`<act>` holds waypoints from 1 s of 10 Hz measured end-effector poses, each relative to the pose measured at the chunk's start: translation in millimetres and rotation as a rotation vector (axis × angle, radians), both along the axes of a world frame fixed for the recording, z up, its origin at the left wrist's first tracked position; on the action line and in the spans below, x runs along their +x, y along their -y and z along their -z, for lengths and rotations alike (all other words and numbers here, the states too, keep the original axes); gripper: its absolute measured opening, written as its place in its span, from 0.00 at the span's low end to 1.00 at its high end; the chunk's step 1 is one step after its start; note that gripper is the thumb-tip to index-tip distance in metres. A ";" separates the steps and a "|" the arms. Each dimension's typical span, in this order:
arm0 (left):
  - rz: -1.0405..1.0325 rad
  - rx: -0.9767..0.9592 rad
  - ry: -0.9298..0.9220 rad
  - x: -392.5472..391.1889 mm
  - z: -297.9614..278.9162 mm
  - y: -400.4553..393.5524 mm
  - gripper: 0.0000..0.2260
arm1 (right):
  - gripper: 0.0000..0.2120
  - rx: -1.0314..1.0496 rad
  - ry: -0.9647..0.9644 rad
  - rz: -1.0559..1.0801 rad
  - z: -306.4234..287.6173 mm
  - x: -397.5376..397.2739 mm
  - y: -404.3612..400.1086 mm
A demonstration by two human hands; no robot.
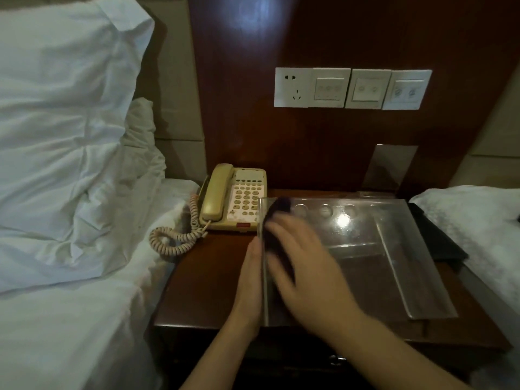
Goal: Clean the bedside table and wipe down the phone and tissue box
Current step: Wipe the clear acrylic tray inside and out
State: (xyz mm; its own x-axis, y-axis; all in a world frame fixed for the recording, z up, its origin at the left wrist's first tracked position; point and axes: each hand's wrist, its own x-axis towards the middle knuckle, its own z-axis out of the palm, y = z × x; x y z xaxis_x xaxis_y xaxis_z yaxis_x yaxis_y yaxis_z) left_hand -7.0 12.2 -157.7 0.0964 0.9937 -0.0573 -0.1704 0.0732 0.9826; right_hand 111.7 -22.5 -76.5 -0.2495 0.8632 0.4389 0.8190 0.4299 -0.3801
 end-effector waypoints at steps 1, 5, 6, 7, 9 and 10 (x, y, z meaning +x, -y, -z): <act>0.040 -0.019 0.115 -4.6 -12.0 5.4 0.16 | 0.26 0.020 0.126 -0.066 16.8 16.7 25.4; 0.118 0.017 0.338 4.0 -24.3 3.1 0.22 | 0.24 -0.001 -0.194 0.529 21.7 117.0 18.7; 0.091 0.039 0.320 5.4 -25.0 5.2 0.25 | 0.23 0.001 -0.148 0.370 22.9 60.9 21.6; -0.013 0.121 0.272 3.9 -24.8 7.1 0.19 | 0.24 -0.017 -0.077 0.130 19.7 2.5 25.1; 0.062 0.020 0.282 2.4 -33.1 12.0 0.28 | 0.24 -0.039 -0.082 0.112 8.9 55.4 7.5; 0.073 -0.019 0.319 4.5 -26.0 7.4 0.25 | 0.23 -0.054 -0.184 0.387 6.2 120.8 -5.9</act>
